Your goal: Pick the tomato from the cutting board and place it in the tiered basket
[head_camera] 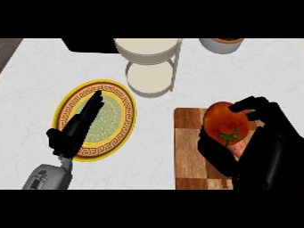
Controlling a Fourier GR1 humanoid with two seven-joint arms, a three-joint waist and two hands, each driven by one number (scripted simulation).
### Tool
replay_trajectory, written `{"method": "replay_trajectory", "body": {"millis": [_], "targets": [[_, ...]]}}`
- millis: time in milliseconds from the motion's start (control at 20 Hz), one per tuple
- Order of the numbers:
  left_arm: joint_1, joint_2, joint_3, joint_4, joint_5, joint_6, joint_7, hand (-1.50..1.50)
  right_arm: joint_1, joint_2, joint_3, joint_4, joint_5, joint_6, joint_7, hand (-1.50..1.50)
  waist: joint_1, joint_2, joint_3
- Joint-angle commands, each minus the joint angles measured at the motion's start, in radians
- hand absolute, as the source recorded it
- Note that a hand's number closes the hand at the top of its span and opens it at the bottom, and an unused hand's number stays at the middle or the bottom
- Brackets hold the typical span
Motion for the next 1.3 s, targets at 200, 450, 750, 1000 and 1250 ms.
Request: {"method": "replay_trajectory", "body": {"millis": [200, 450, 750, 1000, 1250], "targets": [[-0.042, -0.016, -0.023, 0.015, -0.017, -0.007, 0.016, 0.0, -0.344, 0.009, -0.228, 0.221, -0.165, 0.049, 0.244, 1.5, 0.038, 0.007, 0.001], [-0.051, -0.038, -0.043, 0.02, -0.027, -0.005, 0.011, 0.0, -0.545, 0.009, -0.382, 0.454, -0.256, 0.054, 0.208, 1.5, 0.061, 0.012, 0.001], [-0.039, -0.004, -0.02, -0.021, -0.01, -0.025, 0.02, 0.0, -0.744, 0.009, -0.538, 0.776, -0.311, -0.05, 0.127, 1.5, 0.074, 0.013, 0.003], [-0.083, -0.013, -0.002, 0.022, 0.01, -0.045, 0.026, 0.0, -0.864, 0.009, -0.581, 1.01, -0.346, -0.159, 0.087, 1.5, 0.059, 0.019, 0.003], [-0.075, -0.029, -0.024, 0.019, -0.013, -0.03, 0.027, 0.0, -0.934, 0.009, -0.669, 1.17, -0.408, -0.294, -0.003, 1.5, 0.066, 0.024, 0.003]]}}
